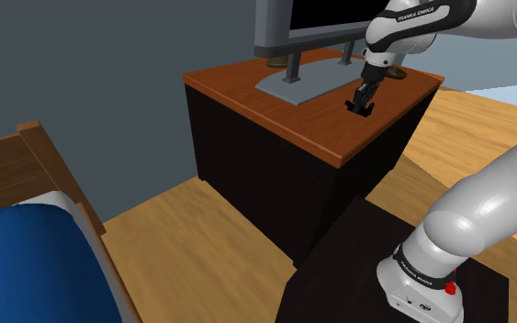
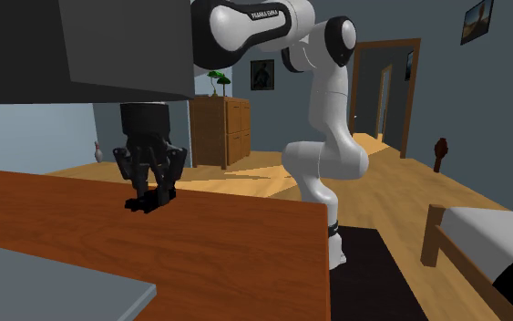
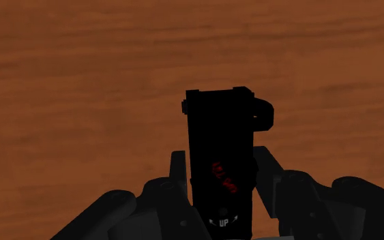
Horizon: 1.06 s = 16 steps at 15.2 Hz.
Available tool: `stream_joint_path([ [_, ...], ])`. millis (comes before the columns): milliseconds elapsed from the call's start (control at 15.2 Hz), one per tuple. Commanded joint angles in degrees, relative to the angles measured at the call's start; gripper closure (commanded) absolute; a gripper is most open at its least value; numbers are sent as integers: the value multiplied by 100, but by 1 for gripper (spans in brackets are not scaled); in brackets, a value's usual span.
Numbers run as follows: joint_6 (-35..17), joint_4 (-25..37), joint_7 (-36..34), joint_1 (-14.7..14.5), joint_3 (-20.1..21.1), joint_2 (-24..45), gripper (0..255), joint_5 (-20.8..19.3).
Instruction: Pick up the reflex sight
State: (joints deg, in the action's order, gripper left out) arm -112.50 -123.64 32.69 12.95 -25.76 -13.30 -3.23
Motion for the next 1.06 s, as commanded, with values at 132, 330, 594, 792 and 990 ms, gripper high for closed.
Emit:
stream_joint_path([
  [132, 278, 234, -23, -6, 25, -48, 255, -10],
  [330, 509, 438, -38, -11, 43, -78, 255, -15],
  [594, 817, 727, -52, -19, 65, -99, 255, -14],
  [792, 1048, 956, -58, -26, 78, -100, 255, -9],
  [990, 1136, 1047, -59, -29, 83, -98, 255, -6],
])
